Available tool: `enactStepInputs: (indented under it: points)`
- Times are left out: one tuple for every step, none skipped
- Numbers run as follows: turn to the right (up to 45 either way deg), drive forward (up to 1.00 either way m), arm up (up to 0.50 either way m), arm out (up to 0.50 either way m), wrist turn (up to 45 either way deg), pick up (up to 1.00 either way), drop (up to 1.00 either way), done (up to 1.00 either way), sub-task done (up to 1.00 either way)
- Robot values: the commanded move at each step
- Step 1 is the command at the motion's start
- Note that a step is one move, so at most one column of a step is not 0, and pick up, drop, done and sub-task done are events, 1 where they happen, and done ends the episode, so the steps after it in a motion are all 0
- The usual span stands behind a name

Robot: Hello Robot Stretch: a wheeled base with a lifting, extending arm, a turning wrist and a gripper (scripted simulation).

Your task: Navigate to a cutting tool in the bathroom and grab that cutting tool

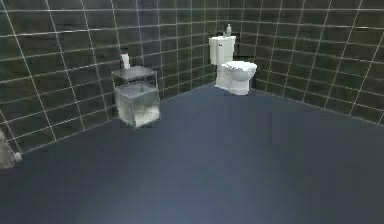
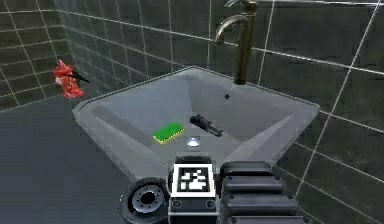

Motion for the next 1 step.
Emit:
enactStepInputs:
  points:
    - [42.0,0.0,0.0,0.0,0.0,0.0,0.0,0.0,0.0]
